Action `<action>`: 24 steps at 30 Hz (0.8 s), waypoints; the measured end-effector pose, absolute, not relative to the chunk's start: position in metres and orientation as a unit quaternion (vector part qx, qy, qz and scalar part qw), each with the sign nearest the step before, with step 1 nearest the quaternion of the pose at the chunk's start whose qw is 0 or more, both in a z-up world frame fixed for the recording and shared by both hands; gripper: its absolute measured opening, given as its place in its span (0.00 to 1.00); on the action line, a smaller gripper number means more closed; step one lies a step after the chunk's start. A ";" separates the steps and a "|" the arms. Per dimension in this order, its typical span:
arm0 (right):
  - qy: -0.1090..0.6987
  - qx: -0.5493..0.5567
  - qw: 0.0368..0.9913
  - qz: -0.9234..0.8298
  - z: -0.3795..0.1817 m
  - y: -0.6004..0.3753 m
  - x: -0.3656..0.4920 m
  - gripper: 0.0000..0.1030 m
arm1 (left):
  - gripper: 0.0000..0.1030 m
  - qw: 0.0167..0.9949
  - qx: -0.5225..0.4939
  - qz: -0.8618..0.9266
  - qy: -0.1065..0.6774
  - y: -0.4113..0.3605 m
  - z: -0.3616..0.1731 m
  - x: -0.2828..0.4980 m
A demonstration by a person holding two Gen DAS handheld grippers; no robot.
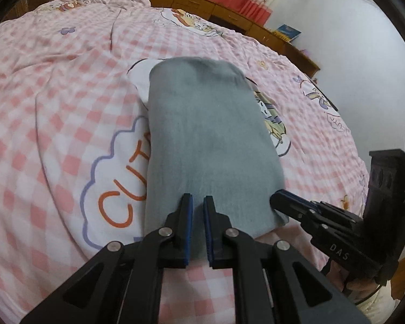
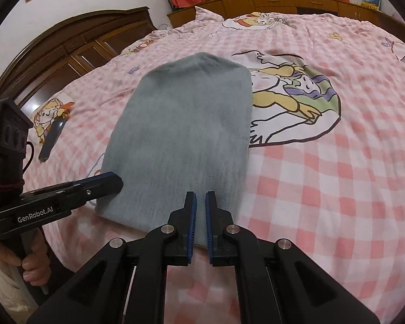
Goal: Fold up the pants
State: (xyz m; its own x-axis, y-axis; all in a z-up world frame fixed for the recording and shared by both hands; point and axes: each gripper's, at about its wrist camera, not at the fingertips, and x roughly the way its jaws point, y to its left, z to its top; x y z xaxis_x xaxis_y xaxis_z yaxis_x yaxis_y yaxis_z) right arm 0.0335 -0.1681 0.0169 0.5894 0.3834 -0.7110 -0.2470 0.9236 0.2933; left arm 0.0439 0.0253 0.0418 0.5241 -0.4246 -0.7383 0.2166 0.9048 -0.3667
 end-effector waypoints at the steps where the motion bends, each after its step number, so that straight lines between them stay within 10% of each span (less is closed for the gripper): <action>1: 0.417 0.083 0.888 0.176 0.018 -0.168 0.033 0.07 | 0.08 0.866 -0.115 -0.184 0.450 0.025 0.041 0.043; 5: 0.418 0.085 0.889 0.166 0.024 -0.168 0.022 0.10 | 0.08 0.870 -0.109 -0.172 0.449 0.023 0.048 0.035; 10: 0.415 0.079 0.894 0.151 0.033 -0.168 -0.001 0.50 | 0.15 0.876 -0.092 -0.157 0.446 0.018 0.053 0.016; 17: 0.434 0.064 0.892 0.108 0.022 -0.172 -0.022 0.55 | 0.57 0.887 -0.053 -0.121 0.442 0.009 0.051 -0.007; 24: 0.458 0.059 0.884 0.073 0.006 -0.175 -0.018 0.55 | 0.68 0.881 -0.017 -0.056 0.470 0.010 0.028 -0.006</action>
State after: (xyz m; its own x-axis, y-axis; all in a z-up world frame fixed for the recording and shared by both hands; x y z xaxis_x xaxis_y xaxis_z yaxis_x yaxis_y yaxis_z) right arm -0.0178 -0.1745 0.0057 0.5691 0.1836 -0.8015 -0.0753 0.9823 0.1715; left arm -0.0062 0.0100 0.0276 0.5526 -0.1141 -0.8256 0.0819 0.9932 -0.0824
